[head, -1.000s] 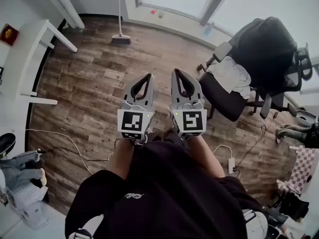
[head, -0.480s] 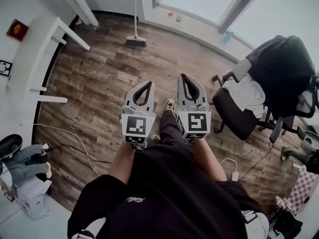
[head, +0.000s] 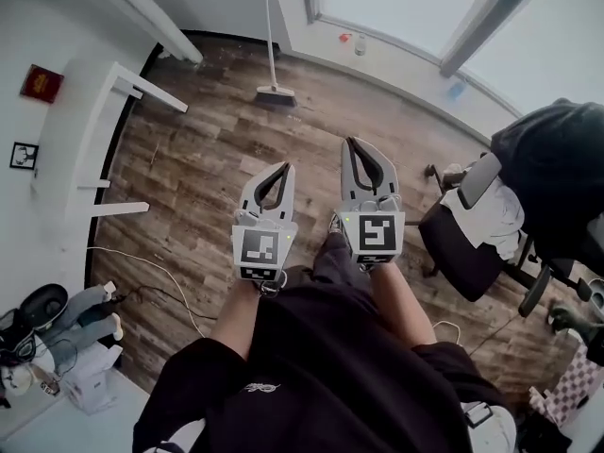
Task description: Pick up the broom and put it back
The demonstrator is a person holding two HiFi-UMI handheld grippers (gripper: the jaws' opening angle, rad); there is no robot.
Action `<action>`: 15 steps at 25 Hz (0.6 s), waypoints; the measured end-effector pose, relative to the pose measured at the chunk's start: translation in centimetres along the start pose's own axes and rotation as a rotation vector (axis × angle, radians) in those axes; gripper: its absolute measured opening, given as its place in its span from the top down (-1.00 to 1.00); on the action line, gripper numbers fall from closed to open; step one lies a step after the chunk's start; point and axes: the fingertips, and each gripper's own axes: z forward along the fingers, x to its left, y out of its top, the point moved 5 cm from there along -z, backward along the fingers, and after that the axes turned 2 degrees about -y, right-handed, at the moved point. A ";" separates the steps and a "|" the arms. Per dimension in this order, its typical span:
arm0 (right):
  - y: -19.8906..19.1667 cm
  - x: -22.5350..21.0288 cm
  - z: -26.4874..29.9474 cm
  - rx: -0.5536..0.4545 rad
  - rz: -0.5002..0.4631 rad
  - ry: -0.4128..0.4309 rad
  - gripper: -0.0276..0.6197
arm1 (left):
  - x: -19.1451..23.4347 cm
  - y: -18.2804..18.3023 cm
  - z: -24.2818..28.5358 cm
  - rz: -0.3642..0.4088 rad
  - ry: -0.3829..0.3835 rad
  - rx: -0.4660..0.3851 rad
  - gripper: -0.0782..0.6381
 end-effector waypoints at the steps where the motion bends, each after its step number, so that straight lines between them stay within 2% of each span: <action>1: -0.3 -1.1 0.6 0.007 -0.007 0.003 0.84 | 0.2 -0.2 0.9 0.003 0.013 0.011 0.78; 6: -1.6 -4.3 4.3 0.050 0.023 0.006 0.85 | 2.3 -0.8 3.7 -0.056 0.054 0.062 0.78; 11: -1.1 -2.6 9.0 0.054 -0.038 0.053 0.84 | 6.2 -1.2 4.9 -0.091 0.086 0.070 0.78; 15: -1.4 -0.9 12.8 0.082 -0.045 0.089 0.84 | 9.9 -1.9 6.8 -0.126 0.089 0.069 0.78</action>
